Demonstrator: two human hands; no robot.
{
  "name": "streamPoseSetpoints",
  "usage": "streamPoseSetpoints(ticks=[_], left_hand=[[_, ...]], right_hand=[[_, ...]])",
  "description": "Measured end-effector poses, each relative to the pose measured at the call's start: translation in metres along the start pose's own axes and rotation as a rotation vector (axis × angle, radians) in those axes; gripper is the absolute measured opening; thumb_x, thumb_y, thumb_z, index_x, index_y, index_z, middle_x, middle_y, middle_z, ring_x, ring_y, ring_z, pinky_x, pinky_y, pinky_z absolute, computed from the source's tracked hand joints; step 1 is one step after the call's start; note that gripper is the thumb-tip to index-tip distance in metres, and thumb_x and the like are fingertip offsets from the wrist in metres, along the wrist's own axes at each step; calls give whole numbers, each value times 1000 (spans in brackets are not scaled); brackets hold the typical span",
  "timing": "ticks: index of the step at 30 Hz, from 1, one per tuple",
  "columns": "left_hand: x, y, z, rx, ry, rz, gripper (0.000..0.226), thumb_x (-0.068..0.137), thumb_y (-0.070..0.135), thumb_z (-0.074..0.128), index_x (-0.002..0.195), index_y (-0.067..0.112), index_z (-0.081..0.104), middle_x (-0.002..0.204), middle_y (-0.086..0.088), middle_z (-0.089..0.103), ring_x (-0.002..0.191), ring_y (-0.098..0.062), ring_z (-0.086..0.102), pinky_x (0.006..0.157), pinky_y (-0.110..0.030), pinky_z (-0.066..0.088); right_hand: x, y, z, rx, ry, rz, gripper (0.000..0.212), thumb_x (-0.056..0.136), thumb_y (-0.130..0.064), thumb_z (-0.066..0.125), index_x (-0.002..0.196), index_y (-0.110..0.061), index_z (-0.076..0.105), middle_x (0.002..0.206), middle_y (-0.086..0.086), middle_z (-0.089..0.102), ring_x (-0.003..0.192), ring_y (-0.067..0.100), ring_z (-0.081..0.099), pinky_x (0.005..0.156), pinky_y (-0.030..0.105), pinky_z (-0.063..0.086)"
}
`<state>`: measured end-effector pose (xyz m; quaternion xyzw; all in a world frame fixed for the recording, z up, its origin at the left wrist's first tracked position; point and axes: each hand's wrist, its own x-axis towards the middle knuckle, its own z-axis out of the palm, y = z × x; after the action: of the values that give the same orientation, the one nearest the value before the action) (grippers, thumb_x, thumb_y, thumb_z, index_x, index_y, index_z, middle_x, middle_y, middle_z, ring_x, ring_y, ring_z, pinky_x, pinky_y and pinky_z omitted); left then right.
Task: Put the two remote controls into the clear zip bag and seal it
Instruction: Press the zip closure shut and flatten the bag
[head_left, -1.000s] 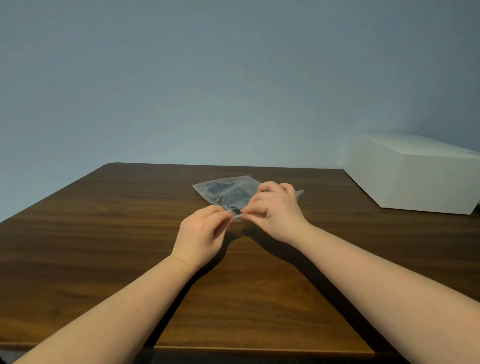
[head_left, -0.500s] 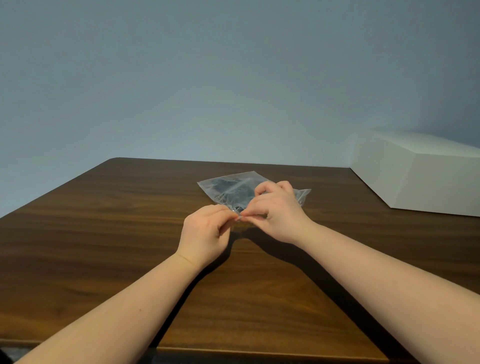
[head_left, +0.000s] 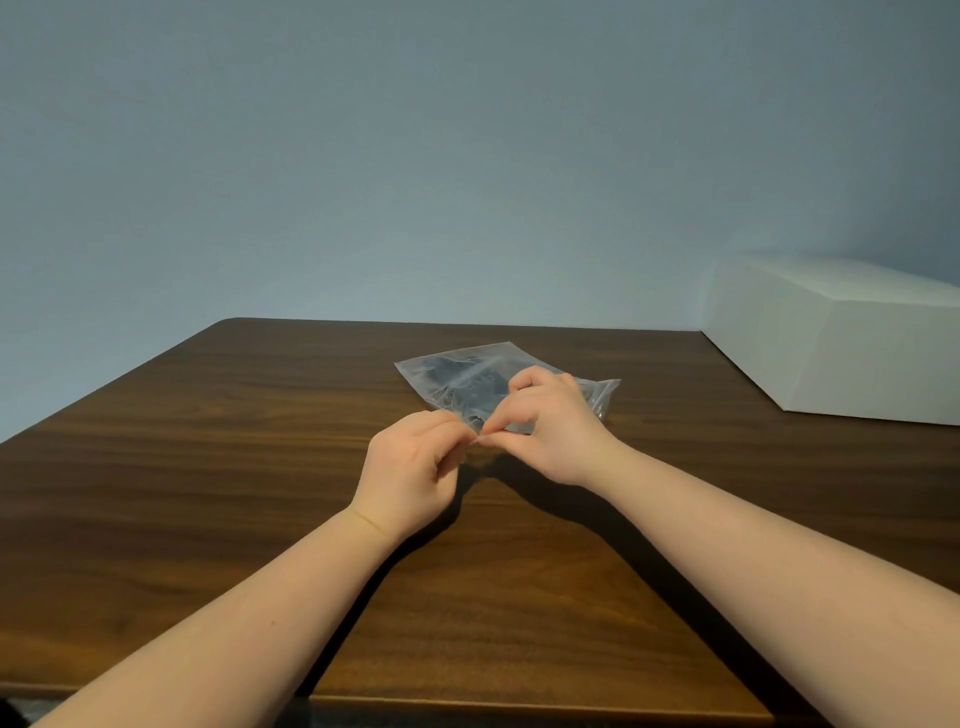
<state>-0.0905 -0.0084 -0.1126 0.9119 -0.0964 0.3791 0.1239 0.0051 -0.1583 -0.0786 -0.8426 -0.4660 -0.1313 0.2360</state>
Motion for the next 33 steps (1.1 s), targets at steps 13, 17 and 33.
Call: streamPoseSetpoints(ticks=[13,17,33], left_hand=[[1,-1,0,6,-20,-4,19,66,-4,74,77,11,70,75,-3,72,70,-20,67,69,-23,50],[1,1,1,2,-39,-8,16,67,-4,71,75,10,69,73,-3,71,69,-21,66,68,-26,54],[-6,4,-14,-30,-14,-41,19,69,-7,67,77,10,68,76,-4,71,73,-22,66,69,-29,54]], right_hand=[[-4,3,4,-152,55,-183,12,86,-27,67,92,-24,77,90,-7,71,98,19,50,84,37,33],[-13,11,14,-373,213,-413,7,78,-10,71,81,-16,75,77,-3,74,87,24,61,74,34,30],[-31,42,5,-557,281,-440,16,79,-17,73,95,-15,72,94,3,74,94,23,65,78,33,40]])
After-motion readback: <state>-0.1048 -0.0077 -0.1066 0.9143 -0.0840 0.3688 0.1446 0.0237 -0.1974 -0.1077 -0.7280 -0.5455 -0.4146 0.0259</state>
